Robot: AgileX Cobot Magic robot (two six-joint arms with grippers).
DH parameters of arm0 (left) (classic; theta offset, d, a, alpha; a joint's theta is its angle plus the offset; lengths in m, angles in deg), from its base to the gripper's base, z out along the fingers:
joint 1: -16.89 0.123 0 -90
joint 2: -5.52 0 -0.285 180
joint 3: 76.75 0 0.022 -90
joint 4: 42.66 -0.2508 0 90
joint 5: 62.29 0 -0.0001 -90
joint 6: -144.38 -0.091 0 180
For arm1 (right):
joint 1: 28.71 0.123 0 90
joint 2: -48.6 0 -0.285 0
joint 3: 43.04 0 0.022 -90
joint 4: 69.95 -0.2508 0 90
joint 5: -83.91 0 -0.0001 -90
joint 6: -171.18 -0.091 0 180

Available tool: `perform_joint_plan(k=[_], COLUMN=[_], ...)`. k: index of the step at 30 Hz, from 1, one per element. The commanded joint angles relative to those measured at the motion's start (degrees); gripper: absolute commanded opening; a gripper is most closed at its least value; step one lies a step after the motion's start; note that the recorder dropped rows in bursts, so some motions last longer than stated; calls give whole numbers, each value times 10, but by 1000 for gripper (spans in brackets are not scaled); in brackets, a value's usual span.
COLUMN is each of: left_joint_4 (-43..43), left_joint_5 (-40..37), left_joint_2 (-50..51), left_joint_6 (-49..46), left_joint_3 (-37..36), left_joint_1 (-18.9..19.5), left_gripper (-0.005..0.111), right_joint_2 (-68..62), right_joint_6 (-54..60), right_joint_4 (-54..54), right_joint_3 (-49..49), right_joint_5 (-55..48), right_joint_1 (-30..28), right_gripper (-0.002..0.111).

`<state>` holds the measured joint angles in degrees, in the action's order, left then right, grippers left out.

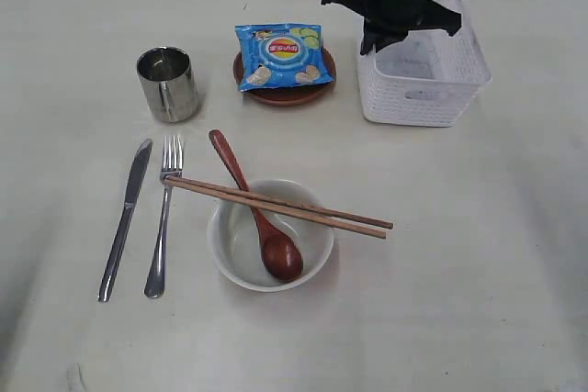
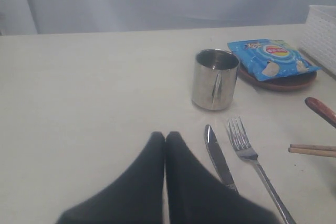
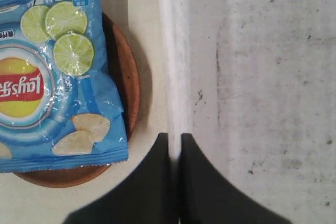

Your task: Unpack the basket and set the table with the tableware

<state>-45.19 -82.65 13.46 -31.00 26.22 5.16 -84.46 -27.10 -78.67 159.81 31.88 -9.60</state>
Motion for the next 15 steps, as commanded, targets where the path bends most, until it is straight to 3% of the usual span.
perform_joint_plan(k=[1, 15], left_joint_4=[-5, -5], left_joint_5=[6, 6], left_joint_2=[-1, -1], left_joint_6=[2, 2], left_joint_3=[-2, -2], left_joint_1=[-3, -3], left_gripper=[0, 0], right_joint_2=[3, 3], right_joint_6=[-48, -42], right_joint_4=[-2, -2], right_joint_3=[-2, -2], right_joint_5=[-25, -67], right_joint_1=[4, 12], right_gripper=[-1, -1])
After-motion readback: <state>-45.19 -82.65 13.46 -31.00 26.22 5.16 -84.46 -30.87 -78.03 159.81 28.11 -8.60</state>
